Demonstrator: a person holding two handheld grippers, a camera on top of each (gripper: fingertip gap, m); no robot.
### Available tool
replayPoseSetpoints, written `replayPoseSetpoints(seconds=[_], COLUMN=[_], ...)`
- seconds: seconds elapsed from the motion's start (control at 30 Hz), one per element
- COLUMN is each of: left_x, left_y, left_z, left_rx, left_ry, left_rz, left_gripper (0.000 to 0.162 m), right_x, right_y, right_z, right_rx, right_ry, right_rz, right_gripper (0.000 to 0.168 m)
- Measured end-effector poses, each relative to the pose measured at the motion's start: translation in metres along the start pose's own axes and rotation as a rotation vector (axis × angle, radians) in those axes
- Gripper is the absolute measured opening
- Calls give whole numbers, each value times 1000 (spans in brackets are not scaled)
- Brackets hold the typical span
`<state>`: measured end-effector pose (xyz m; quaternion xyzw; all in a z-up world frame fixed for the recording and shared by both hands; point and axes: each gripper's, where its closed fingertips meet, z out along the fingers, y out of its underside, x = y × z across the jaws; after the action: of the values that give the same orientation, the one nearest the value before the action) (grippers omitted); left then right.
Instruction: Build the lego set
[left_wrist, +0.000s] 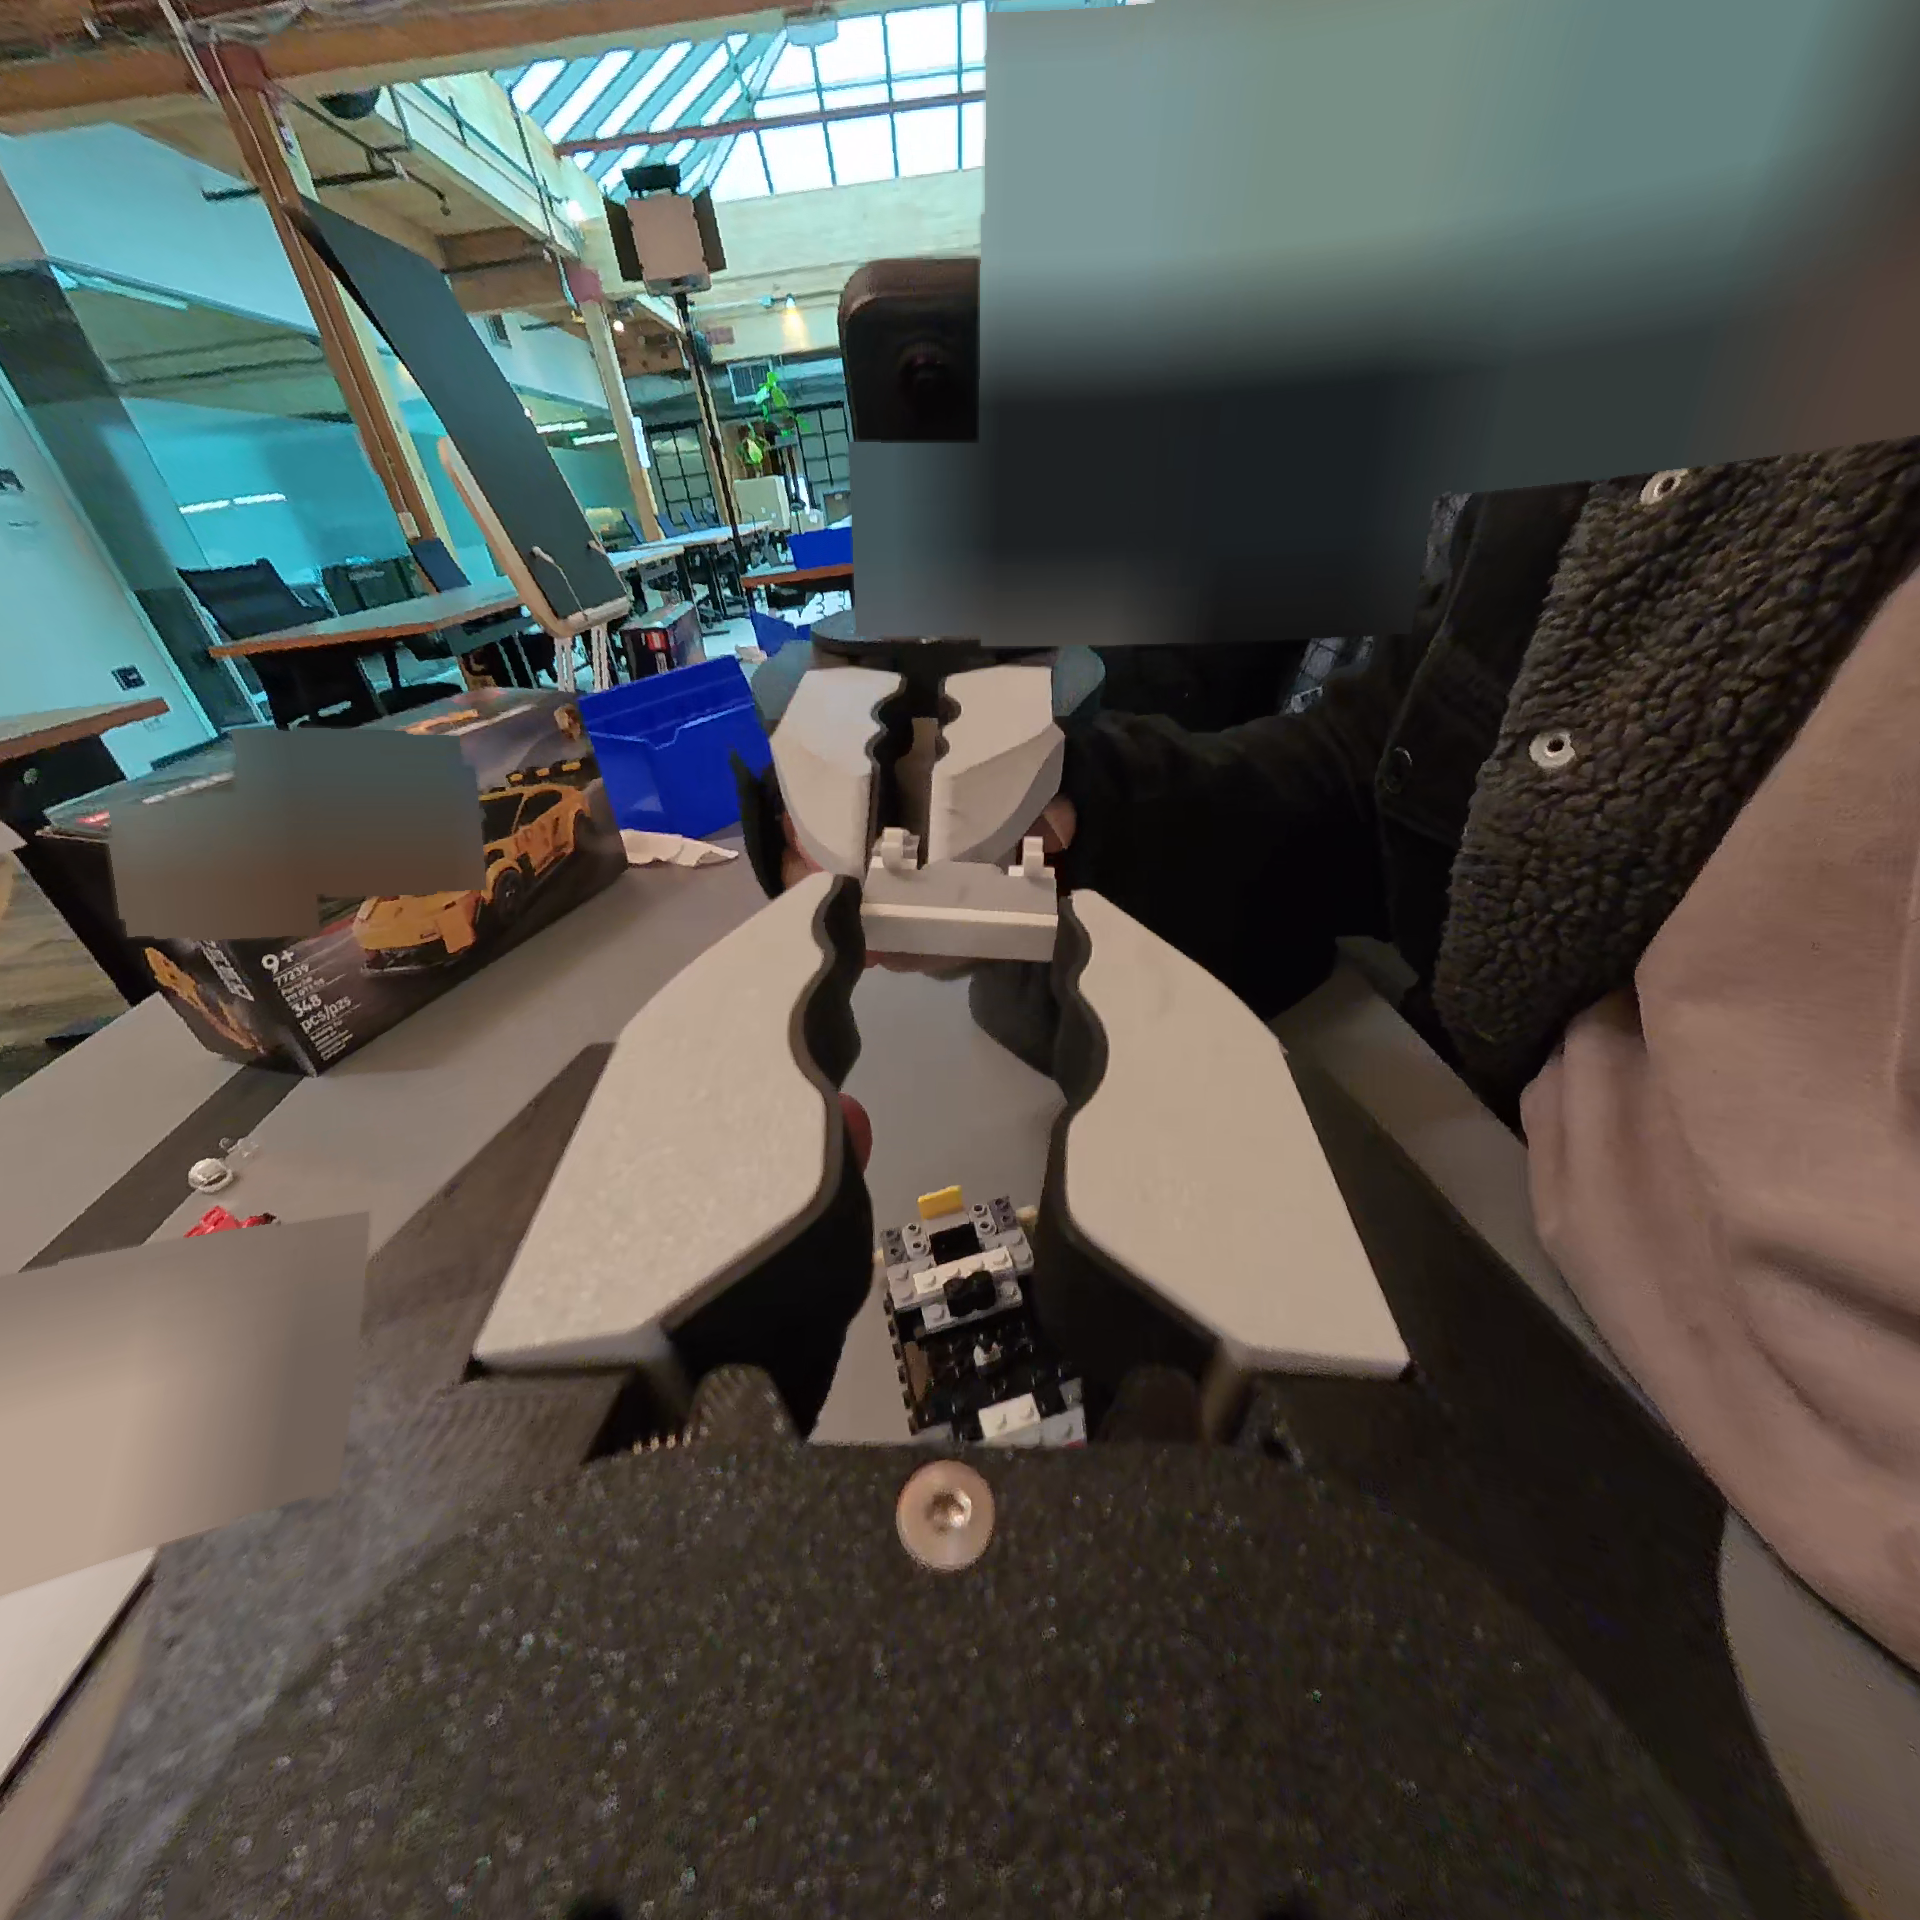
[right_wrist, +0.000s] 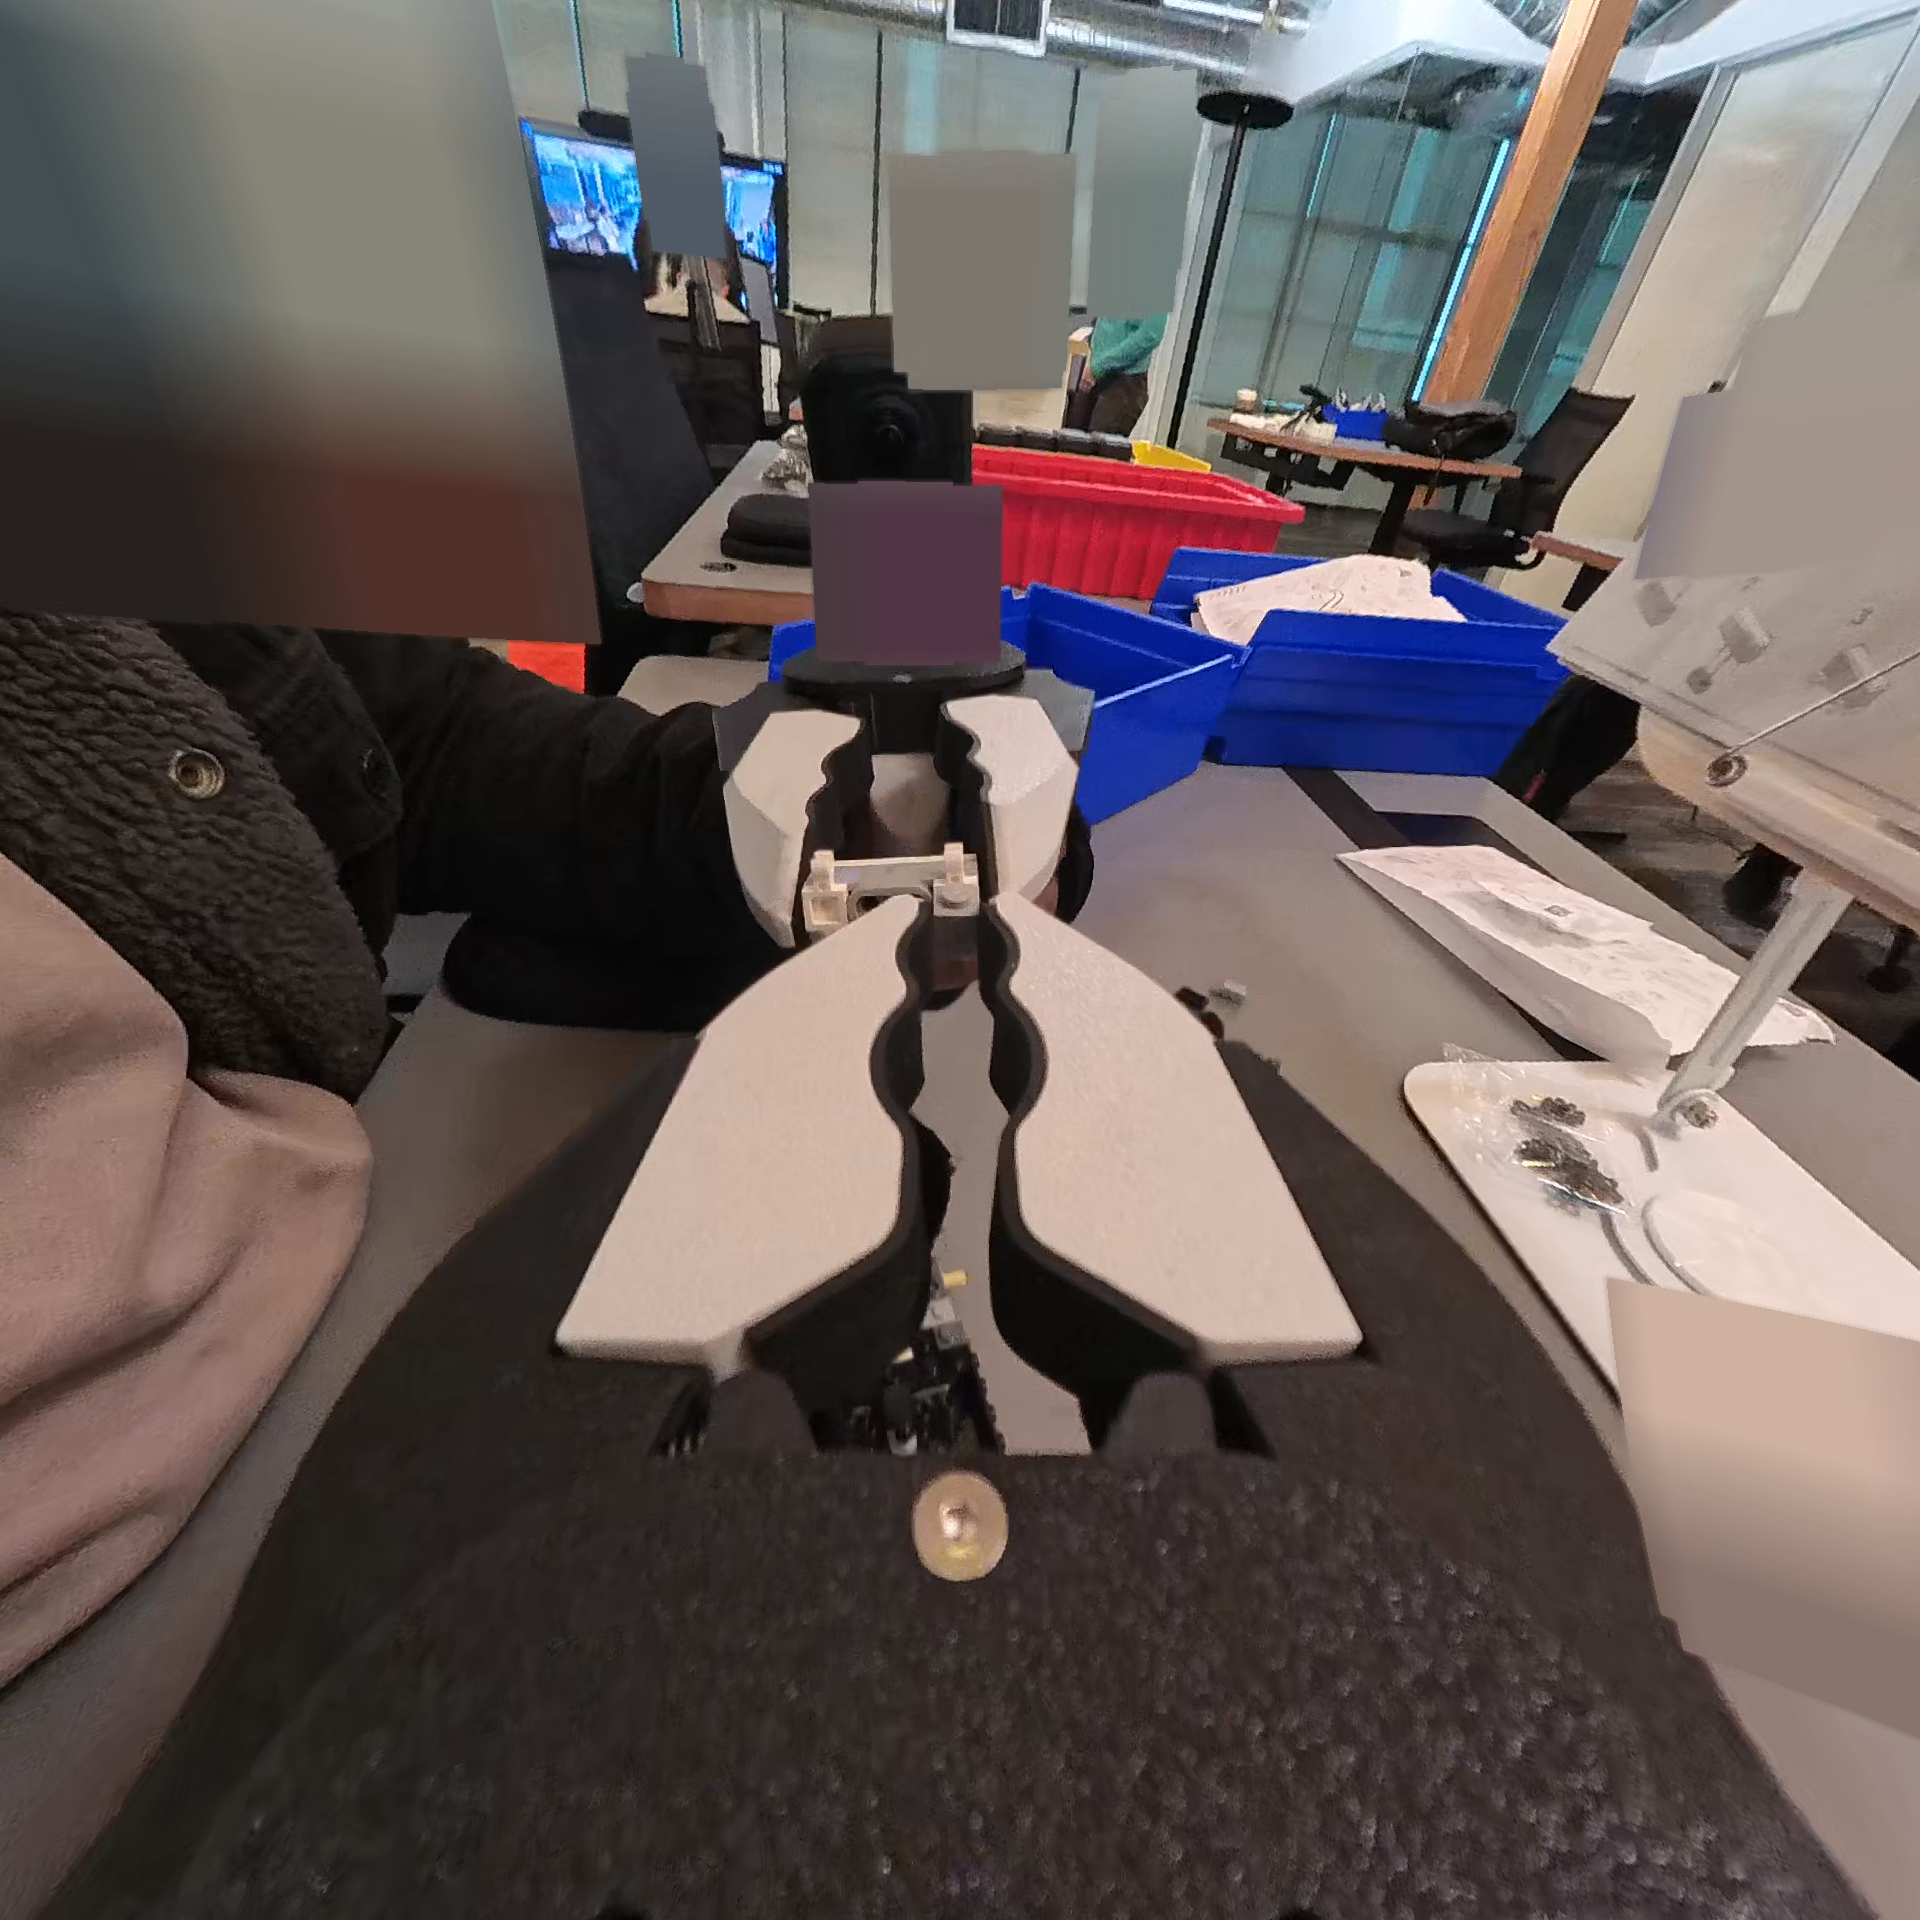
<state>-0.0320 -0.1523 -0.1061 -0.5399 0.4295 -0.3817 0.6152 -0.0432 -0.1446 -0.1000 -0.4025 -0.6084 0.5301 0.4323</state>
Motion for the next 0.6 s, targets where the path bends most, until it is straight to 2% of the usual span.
replayPoseSetpoints(seconds=[0.6], left_x=[5], left_y=[62], left_z=[-7], left_rx=[-405], left_ry=[21], left_rz=[164], left_gripper=[36], right_x=[-6], right_y=[56], right_z=[5], right_rx=[-349], right_ry=[-39], right_rz=[-49], right_gripper=[7])
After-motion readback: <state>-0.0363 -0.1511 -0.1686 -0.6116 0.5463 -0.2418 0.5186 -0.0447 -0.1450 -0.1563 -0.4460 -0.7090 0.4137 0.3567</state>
